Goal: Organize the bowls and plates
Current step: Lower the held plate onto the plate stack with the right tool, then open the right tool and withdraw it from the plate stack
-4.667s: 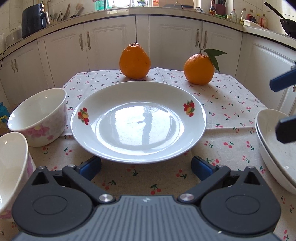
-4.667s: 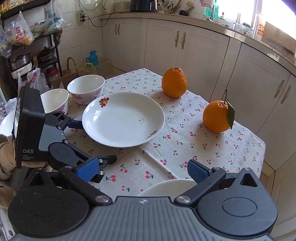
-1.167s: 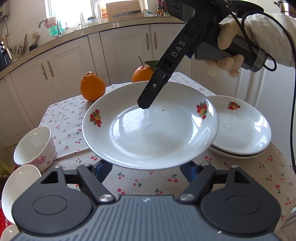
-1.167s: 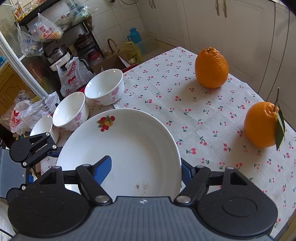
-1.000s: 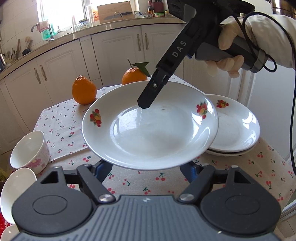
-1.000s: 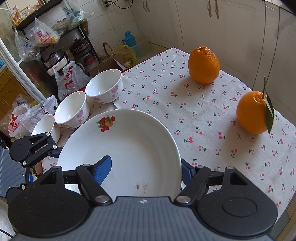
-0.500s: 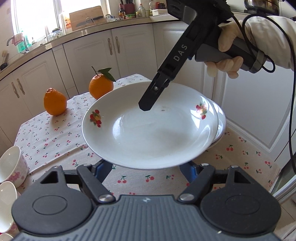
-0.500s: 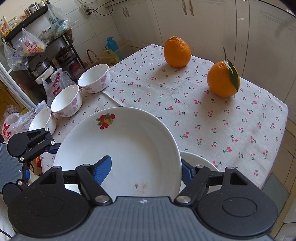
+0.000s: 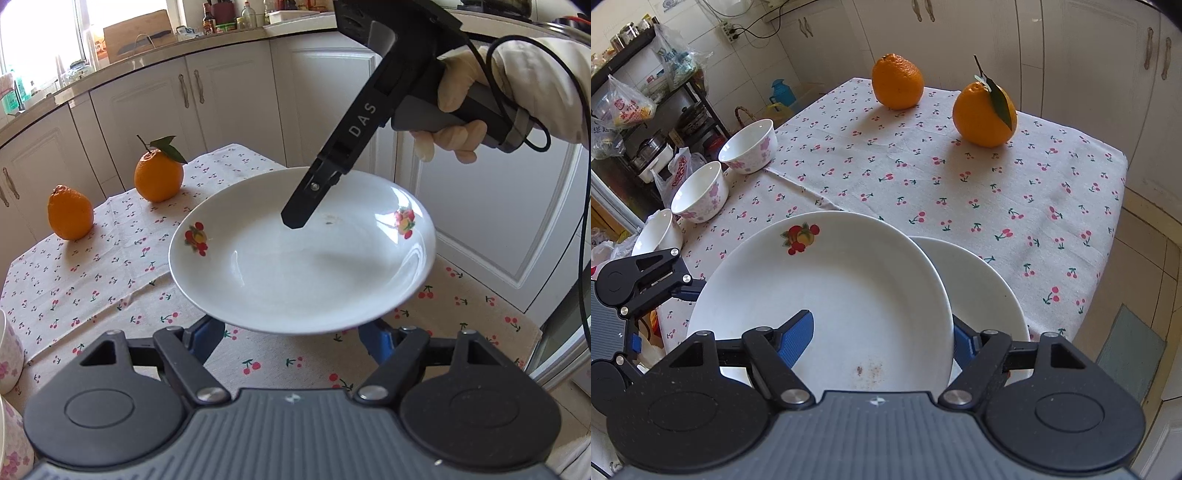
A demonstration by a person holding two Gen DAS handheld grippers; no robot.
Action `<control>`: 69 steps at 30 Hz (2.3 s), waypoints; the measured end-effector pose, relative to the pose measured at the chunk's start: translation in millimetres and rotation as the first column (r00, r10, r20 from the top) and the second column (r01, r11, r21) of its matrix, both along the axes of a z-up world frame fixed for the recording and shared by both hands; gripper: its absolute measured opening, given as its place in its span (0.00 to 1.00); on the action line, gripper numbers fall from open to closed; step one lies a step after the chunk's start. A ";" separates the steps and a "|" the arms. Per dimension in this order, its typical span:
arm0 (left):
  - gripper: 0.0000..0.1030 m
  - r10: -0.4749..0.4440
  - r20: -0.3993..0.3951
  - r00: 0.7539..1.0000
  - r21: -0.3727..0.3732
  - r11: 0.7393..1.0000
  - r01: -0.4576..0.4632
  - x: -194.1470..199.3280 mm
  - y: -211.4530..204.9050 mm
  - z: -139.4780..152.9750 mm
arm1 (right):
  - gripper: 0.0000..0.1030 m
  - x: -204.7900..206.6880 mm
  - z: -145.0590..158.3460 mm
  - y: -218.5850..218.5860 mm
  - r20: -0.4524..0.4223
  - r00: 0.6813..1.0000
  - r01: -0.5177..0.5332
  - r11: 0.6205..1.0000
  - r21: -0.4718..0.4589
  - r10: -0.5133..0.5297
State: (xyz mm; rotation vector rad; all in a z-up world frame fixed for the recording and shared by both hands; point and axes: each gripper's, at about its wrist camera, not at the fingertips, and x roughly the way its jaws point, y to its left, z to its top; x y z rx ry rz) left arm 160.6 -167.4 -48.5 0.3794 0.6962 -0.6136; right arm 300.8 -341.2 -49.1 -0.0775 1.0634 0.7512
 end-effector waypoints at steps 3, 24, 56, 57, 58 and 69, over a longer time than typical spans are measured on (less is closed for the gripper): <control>0.77 0.000 0.005 1.000 0.007 1.000 0.000 0.3 -2.3 -1.1 | 0.79 0.6 -4.2 -3.2 -0.008 1.000 0.006 1.000 -0.007 -0.006; 0.77 -0.045 -0.022 0.999 -0.012 0.999 0.045 15.4 -12.7 -8.5 | 0.79 -4.7 -8.8 -28.7 -0.017 0.998 0.068 0.997 -0.036 -0.068; 0.88 -0.075 -0.003 0.997 -0.094 0.993 0.075 12.4 -1.2 -5.2 | 0.92 -29.3 -5.9 -26.5 0.030 0.993 0.118 0.977 -0.175 -0.114; 0.88 -0.075 0.001 0.997 -0.097 0.992 0.075 11.6 -0.4 -4.2 | 0.94 -32.0 -4.3 -26.2 0.039 0.992 0.125 0.978 -0.169 -0.120; 0.88 -0.075 0.004 0.997 -0.098 0.992 0.075 10.7 0.3 -3.5 | 0.97 -34.3 -2.3 -25.6 0.052 0.991 0.134 0.977 -0.166 -0.127; 0.93 -0.035 0.076 0.996 -0.139 0.989 0.046 -4.6 22.7 13.8 | 1.00 -80.1 28.3 13.8 0.253 0.941 0.274 0.945 -0.176 -0.225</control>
